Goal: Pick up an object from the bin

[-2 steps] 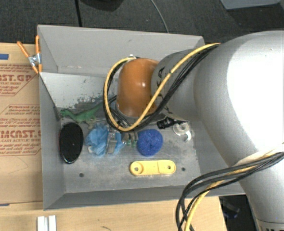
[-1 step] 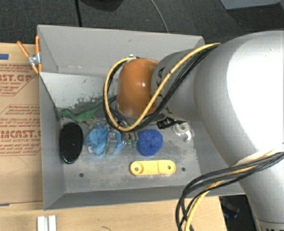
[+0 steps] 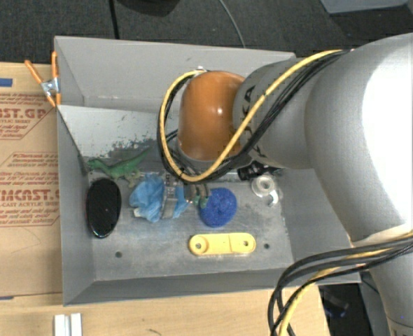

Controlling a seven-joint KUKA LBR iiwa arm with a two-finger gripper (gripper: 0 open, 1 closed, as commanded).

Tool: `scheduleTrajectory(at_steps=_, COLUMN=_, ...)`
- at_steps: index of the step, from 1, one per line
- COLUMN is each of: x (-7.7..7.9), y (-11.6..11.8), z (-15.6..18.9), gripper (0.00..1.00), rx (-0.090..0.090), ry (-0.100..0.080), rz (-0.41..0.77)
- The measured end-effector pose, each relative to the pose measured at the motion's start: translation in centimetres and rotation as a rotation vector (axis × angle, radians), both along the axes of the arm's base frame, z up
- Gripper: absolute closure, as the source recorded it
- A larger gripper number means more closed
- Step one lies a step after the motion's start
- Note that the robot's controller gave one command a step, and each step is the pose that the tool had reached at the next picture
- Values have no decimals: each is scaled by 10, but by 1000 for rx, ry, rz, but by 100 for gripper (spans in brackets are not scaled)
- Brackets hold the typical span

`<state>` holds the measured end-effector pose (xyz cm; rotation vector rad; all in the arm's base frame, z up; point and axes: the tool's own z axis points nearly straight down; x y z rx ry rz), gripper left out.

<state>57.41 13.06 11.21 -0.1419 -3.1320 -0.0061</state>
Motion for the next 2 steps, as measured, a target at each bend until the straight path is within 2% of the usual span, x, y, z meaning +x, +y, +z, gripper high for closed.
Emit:
scheduleTrajectory(at_steps=1, x=8, y=-5, z=18, gripper=100, rx=4, ry=-19, rz=-18)
scheduleTrajectory(at_steps=2, x=-2, y=-4, z=120, gripper=100, rx=1, ry=-2, rz=6)
